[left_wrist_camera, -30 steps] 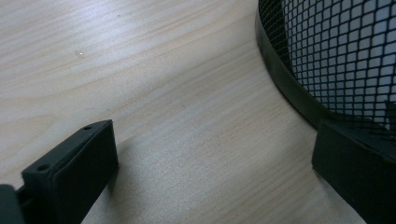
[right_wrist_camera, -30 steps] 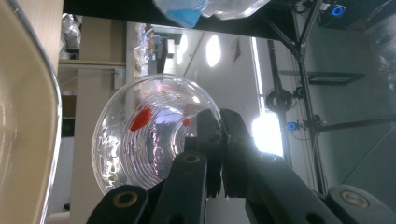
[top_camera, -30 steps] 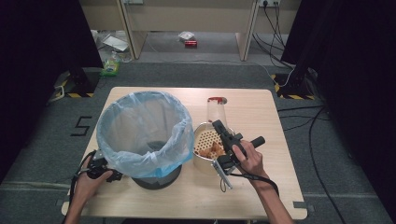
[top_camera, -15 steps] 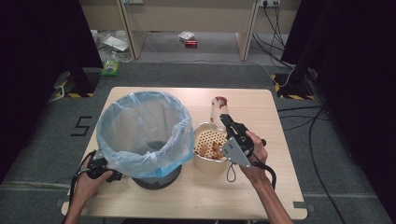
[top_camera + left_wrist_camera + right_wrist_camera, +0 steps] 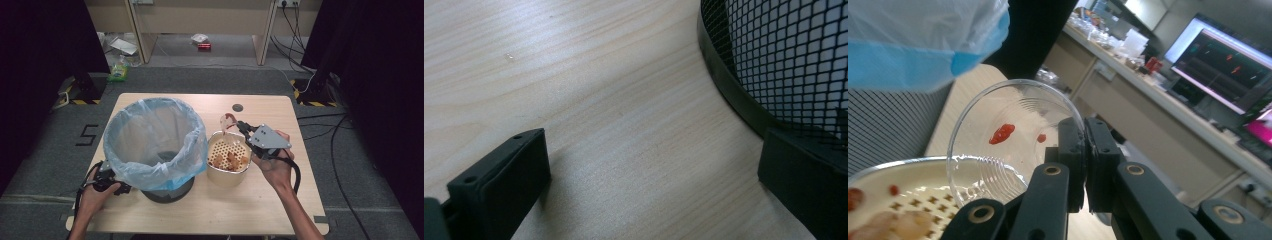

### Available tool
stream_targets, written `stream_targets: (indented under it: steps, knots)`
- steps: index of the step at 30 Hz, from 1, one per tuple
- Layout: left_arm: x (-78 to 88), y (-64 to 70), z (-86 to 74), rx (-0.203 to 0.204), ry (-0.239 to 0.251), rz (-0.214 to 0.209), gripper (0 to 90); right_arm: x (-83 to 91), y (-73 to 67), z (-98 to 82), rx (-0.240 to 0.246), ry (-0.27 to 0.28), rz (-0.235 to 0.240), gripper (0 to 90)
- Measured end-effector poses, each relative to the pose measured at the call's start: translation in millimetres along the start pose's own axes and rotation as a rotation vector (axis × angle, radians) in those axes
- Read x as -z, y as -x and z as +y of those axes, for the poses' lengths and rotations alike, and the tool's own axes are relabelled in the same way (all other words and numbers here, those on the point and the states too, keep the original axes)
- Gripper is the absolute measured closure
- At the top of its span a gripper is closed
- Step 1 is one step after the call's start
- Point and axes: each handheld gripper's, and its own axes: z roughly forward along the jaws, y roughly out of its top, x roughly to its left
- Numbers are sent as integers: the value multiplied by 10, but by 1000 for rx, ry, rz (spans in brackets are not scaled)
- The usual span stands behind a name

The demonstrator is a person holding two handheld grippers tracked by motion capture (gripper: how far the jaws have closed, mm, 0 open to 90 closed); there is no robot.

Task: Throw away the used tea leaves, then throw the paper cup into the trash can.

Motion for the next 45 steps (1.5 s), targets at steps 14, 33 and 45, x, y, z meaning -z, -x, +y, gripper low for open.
stream_targets:
  steps: [14,33,45]
  knots:
    - [0,0,0,0,-1,0,0,150,199,130,-121,47,12,876]
    - [1,0,0,0,-1,0,0,187,33,1110,-88,210,170,875]
    - [1,0,0,0,-1,0,0,-430,-517,1351,-52,163,324,700]
